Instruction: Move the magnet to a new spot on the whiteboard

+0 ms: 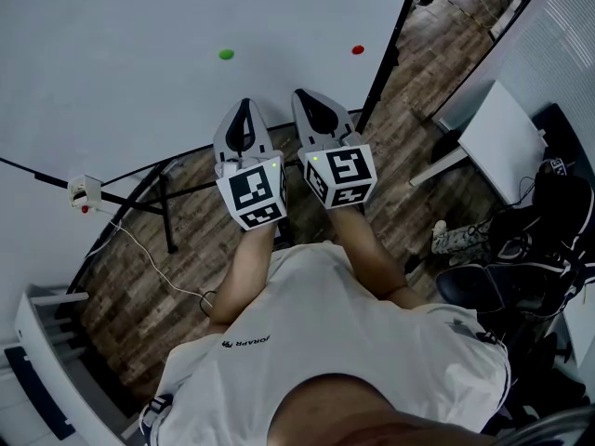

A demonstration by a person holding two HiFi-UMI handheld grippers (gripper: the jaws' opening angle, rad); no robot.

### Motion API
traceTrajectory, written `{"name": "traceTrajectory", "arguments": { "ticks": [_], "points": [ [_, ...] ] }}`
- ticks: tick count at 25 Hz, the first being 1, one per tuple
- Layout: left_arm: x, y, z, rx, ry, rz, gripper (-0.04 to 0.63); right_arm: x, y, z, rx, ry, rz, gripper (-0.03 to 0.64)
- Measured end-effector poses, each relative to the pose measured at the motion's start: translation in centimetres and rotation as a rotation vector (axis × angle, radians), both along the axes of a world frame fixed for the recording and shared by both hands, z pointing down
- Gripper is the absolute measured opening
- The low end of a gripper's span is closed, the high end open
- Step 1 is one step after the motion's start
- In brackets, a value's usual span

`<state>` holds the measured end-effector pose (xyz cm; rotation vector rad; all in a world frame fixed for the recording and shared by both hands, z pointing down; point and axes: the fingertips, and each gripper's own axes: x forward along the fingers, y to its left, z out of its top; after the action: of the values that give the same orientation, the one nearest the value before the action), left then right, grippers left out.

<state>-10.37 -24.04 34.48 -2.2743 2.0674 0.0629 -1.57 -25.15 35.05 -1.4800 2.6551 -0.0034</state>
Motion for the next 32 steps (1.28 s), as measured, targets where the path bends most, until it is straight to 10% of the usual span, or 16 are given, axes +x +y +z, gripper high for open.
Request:
{"name": "traceTrajectory", "arguments": {
  "ticks": [32],
  "points": [
    [0.0, 1.5, 0.0, 0.019, -0.005, 0.009, 0.002, -0.4, 1.0, 0.2, 0.009, 0.004, 0.002, 0.012]
  ]
}}
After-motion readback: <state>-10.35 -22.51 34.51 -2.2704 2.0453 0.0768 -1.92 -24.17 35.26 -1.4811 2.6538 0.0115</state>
